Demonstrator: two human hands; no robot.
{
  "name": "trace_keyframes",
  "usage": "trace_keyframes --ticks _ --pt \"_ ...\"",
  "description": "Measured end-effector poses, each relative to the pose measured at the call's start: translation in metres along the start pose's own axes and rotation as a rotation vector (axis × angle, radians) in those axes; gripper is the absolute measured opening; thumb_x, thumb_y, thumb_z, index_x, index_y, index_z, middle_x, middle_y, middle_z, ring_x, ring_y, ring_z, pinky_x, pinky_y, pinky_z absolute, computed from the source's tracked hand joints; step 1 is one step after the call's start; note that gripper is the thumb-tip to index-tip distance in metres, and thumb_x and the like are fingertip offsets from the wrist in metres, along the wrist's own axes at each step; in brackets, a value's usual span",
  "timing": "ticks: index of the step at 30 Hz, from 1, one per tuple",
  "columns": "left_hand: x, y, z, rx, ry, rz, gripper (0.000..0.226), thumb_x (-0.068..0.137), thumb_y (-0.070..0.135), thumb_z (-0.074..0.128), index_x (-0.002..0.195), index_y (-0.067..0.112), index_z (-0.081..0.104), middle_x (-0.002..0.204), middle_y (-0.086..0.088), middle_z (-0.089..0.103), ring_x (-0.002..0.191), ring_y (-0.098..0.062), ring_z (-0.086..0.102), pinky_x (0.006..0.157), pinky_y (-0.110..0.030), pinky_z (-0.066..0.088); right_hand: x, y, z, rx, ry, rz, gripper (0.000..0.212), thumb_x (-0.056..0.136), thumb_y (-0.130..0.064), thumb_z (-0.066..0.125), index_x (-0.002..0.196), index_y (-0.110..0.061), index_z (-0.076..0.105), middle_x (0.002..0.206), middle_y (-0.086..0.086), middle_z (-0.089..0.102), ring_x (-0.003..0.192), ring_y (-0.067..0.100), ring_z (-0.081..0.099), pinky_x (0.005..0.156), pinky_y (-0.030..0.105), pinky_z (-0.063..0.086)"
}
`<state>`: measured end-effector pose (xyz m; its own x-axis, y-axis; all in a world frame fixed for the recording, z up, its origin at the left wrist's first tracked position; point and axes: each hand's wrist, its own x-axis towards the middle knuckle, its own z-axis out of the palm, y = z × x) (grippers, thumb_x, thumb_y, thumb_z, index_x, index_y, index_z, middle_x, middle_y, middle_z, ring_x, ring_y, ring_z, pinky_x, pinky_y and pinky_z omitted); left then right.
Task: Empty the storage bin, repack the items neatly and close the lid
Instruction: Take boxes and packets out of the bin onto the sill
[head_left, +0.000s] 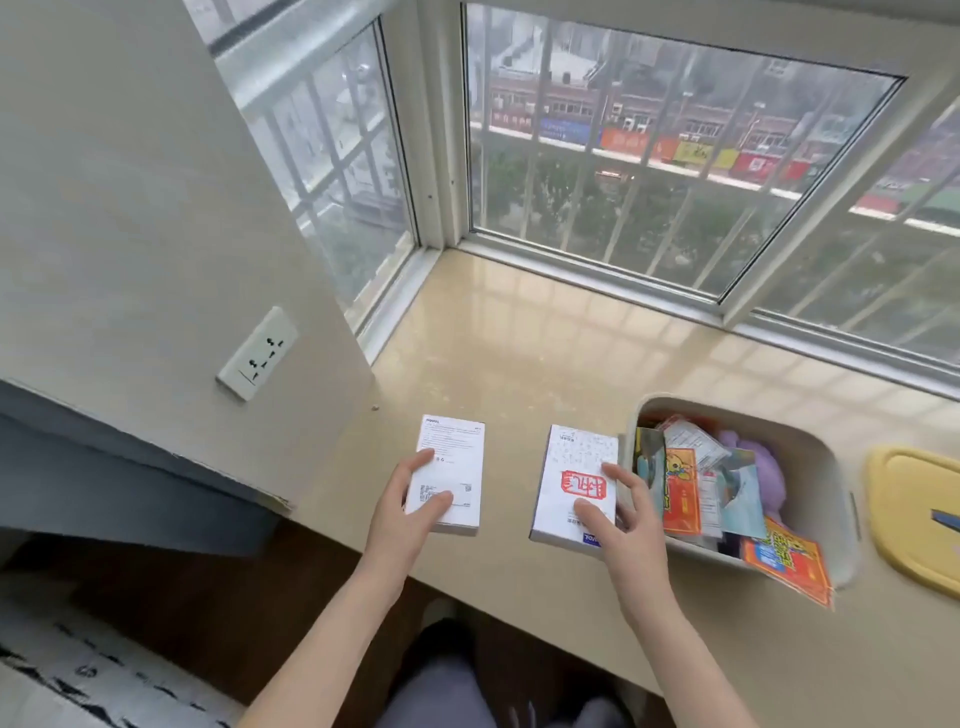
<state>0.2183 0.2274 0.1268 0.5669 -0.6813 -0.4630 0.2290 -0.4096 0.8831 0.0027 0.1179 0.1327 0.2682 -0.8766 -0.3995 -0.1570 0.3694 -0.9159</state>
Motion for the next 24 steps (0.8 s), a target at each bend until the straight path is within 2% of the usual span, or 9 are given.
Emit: trace_keyframes --ticks 3,7,11,16,19,24 --pt "0.026 -0.001 -0.044 0.032 -0.029 -0.03 0.048 0.088 0.008 0.064 0.119 0.044 0.056 0.131 0.008 0.059 0.112 -0.009 0.06 0.089 -0.029 0.051 0.002 0.007 0.044 -0.012 0.027 0.044 0.047 0.085 -0.007 0.071 0.115 -0.04 0.057 0.102 -0.001 0.074 0.093 0.015 0.07 0.078 0.032 0.056" --pt "0.071 -0.005 -0.065 0.034 -0.082 -0.071 0.047 0.092 0.007 0.057 0.121 0.043 0.054 0.129 0.009 0.058 0.106 -0.006 0.062 0.086 -0.027 0.051 0.023 0.02 0.082 0.001 0.078 0.098 0.047 0.085 -0.006 0.071 0.117 -0.038 0.057 0.105 0.003 0.073 0.088 0.014 0.069 0.069 0.025 0.053" --pt "0.122 -0.024 -0.062 0.086 -0.113 -0.085 0.055 0.09 0.006 0.06 0.128 0.044 0.049 0.128 0.012 0.058 0.109 -0.003 0.06 0.09 -0.026 0.05 0.061 0.037 0.103 -0.007 0.087 0.123 0.047 0.085 -0.008 0.071 0.118 -0.039 0.056 0.108 0.001 0.072 0.094 0.015 0.069 0.067 0.02 0.052" --pt "0.187 -0.065 -0.045 0.13 -0.126 -0.091 0.063 0.088 0.01 0.065 0.133 0.047 0.042 0.124 0.006 0.063 0.115 -0.007 0.058 0.09 -0.022 0.048 0.126 0.075 0.118 -0.032 0.046 0.111 0.048 0.085 -0.009 0.07 0.116 -0.043 0.056 0.107 0.0 0.072 0.098 0.017 0.067 0.074 0.026 0.054" --pt "0.219 -0.096 -0.033 0.103 -0.123 -0.1 0.068 0.087 0.007 0.066 0.133 0.048 0.039 0.126 0.006 0.063 0.117 -0.005 0.058 0.082 -0.013 0.049 0.162 0.102 0.124 -0.038 0.024 0.108 0.049 0.085 -0.008 0.07 0.117 -0.041 0.056 0.108 0.001 0.072 0.099 0.018 0.068 0.078 0.031 0.056" --pt "0.25 -0.136 -0.016 0.065 -0.082 -0.119 0.062 0.084 0.007 0.069 0.132 0.038 0.046 0.128 0.009 0.063 0.116 -0.005 0.059 0.093 -0.028 0.051 0.196 0.14 0.132 -0.034 0.0 0.114 0.049 0.085 -0.005 0.07 0.119 -0.038 0.056 0.107 0.002 0.072 0.1 0.018 0.068 0.082 0.036 0.056"
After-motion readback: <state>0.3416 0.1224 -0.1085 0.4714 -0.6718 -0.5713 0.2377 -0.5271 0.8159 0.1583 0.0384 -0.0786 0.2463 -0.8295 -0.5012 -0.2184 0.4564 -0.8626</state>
